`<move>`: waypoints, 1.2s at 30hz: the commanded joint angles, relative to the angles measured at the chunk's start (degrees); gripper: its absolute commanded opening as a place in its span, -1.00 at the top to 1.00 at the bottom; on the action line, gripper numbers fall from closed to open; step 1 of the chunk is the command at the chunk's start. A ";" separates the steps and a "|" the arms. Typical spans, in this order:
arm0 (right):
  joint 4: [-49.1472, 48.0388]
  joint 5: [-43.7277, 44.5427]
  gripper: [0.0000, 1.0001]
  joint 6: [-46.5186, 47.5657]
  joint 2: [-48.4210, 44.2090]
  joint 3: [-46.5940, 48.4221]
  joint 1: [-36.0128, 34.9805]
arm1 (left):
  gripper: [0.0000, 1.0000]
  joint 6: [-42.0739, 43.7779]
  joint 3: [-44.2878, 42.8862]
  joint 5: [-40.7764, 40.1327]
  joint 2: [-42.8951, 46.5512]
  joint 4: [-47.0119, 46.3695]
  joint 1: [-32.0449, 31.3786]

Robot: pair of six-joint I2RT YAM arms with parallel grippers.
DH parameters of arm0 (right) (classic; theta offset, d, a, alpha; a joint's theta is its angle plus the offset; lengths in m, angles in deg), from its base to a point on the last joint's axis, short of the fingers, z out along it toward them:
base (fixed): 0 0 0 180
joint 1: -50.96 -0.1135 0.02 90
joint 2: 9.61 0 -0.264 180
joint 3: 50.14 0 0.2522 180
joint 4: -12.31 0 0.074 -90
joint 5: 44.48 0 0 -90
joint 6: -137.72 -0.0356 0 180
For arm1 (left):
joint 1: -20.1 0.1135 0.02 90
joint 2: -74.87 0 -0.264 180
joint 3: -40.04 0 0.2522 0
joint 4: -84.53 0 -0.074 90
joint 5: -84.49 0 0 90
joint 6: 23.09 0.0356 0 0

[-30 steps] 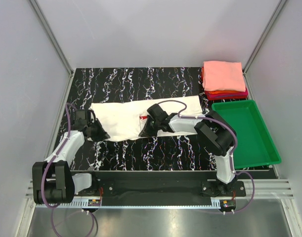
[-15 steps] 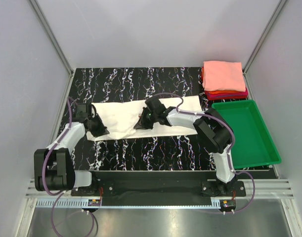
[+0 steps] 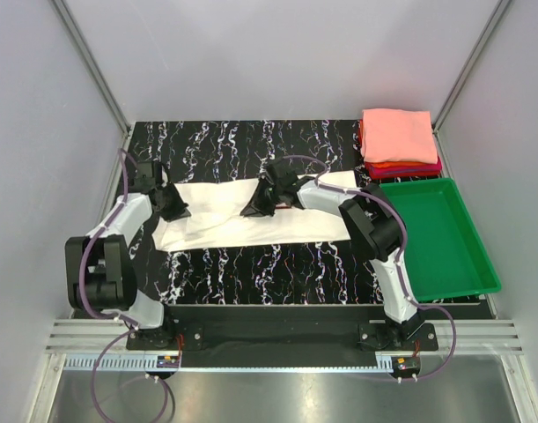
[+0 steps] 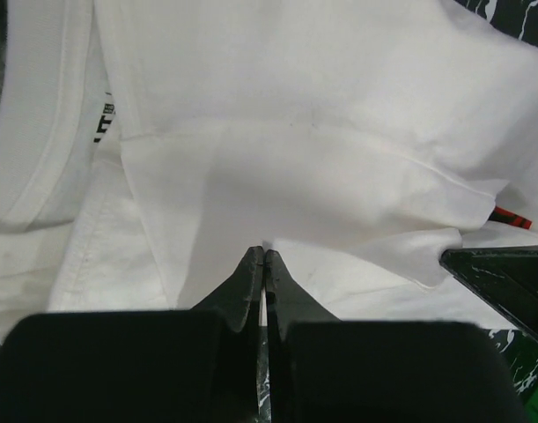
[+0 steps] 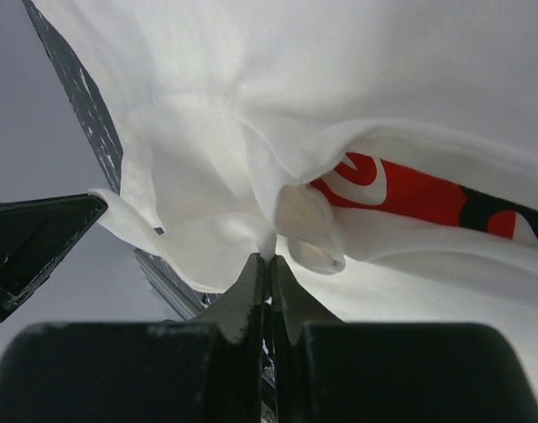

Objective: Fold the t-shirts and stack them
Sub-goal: Fold the tshirt

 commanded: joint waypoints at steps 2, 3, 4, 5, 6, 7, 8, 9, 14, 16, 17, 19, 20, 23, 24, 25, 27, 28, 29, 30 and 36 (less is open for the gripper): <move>1.02 -1.63 0.86 0.61 0.70 4.56 1.17 | 1.00 1.24 -4.36 -2.35 -2.79 -2.21 1.10; 1.19 -1.71 0.86 0.61 0.87 4.91 1.34 | 1.00 1.15 -4.72 -2.26 -3.31 -2.39 1.45; 1.28 -1.63 0.84 0.61 1.22 5.69 1.43 | 1.00 0.98 -5.24 -2.17 -4.28 -2.39 1.63; 1.45 -1.80 0.81 0.70 1.40 6.14 1.52 | 1.00 0.80 -5.42 -2.00 -4.72 -2.30 1.63; 1.54 -1.80 0.74 0.78 1.57 6.49 1.61 | 1.00 0.80 -5.51 -1.91 -5.07 -2.21 1.72; 1.63 -1.71 0.57 1.05 1.75 7.28 1.69 | 0.98 0.36 -5.60 -1.82 -5.69 -2.04 1.80; 1.98 -1.63 0.53 2.09 1.84 7.81 1.70 | 0.89 0.18 -5.60 -2.08 -5.78 -1.86 1.89; 2.59 -2.23 0.50 2.80 1.93 8.33 1.70 | 0.79 0.01 -5.60 -3.13 -5.87 -1.16 2.15; 5.06 1.00 0.32 7.72 -1.67 7.12 1.61 | 0.50 -0.87 -4.72 -7.17 -3.33 -0.45 2.86; 5.32 2.41 0.32 8.78 -3.60 5.71 1.70 | 0.46 -0.87 -4.46 -9.03 -1.48 -0.45 2.86; 5.50 2.68 0.32 9.57 -4.04 5.35 1.70 | 0.47 -0.87 -4.46 -9.20 -1.04 -0.54 2.77; 5.50 3.21 0.35 10.45 -4.75 4.91 1.61 | 0.48 -0.96 -4.54 -8.42 -0.42 -0.63 2.77; 5.50 3.12 0.37 10.97 -4.66 5.00 1.61 | 0.48 -0.87 -4.46 -7.37 -0.16 -0.89 2.51; 5.67 0.84 0.43 12.29 -3.61 6.31 1.61 | 0.45 0.35 -3.14 -1.49 0.37 -3.52 1.98; 5.59 -0.56 0.46 12.47 -3.35 6.84 1.26 | 0.36 0.62 -2.96 0.10 -0.41 -3.79 2.07; 5.59 -1.18 0.50 12.82 -2.56 7.80 1.08 | 0.32 0.88 -2.96 0.55 -0.94 -3.79 2.07; 5.67 -2.23 0.52 13.79 -1.94 8.77 0.56 | 0.28 1.24 -2.79 2.56 -2.52 -3.71 2.07; 5.67 -2.76 0.52 13.97 -1.16 9.47 0.12 | 0.28 0.98 -2.61 3.70 -3.05 -3.62 2.07; 5.67 -3.29 0.53 13.97 -0.80 9.74 0.11 | 0.29 0.71 -2.44 4.85 -3.40 -4.05 1.98; 5.67 -4.08 0.53 13.97 -0.27 9.92 -0.06 | 0.29 0.10 -2.17 7.03 -4.10 -4.49 1.98; 5.67 -2.86 0.53 13.79 2.45 8.87 -0.33 | 0.26 -0.78 -1.38 5.22 -6.21 -6.16 0.66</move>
